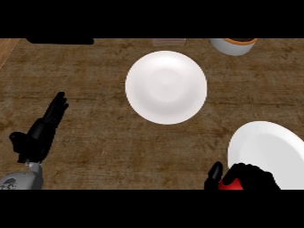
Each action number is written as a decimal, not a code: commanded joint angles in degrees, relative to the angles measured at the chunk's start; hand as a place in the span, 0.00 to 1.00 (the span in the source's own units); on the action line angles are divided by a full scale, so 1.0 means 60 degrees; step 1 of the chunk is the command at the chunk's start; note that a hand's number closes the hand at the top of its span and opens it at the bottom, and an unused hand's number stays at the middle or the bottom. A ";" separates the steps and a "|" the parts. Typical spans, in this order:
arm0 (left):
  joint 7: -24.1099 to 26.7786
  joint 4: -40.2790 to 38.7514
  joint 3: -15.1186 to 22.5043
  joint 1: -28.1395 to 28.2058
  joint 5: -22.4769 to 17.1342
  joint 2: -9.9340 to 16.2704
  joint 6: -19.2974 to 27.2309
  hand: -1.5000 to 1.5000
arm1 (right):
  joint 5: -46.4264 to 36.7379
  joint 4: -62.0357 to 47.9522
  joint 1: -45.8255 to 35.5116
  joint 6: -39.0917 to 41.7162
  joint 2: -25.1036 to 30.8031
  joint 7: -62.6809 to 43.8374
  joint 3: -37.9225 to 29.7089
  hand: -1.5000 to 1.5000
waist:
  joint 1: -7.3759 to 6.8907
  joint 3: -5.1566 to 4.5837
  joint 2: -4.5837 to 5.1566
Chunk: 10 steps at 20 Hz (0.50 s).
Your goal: Pick the tomato from the plate and place it in the plate
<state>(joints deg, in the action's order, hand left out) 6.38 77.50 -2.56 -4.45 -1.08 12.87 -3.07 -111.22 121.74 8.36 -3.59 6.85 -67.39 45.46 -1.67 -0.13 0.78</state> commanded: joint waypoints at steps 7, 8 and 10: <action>0.0009 -0.0080 0.0286 -0.0257 0.0118 -0.0148 -0.0133 0.50 | 0.2970 -0.2205 -0.3844 0.0014 -0.1124 -0.2074 -0.2129 1.00 | -0.0412 0.0018 0.0094; -0.0272 -0.0019 0.0097 -0.0300 -0.0022 -0.0032 -0.0129 0.50 | 0.3221 -0.2669 -0.4324 -0.0011 -0.1127 -0.2081 -0.2336 1.00 | -0.0433 0.0022 0.0060; -0.0200 0.0024 0.0316 -0.0381 0.0118 -0.0144 -0.0132 0.50 | 0.3716 -0.3458 -0.5050 -0.0244 -0.1130 -0.2097 -0.2868 1.00 | -0.0522 0.0026 0.0091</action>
<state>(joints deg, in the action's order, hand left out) 6.05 77.35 -1.40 -5.86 -0.72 12.39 -3.84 -94.69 108.36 -12.92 -3.10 1.15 -68.24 32.87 -4.01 -0.03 1.20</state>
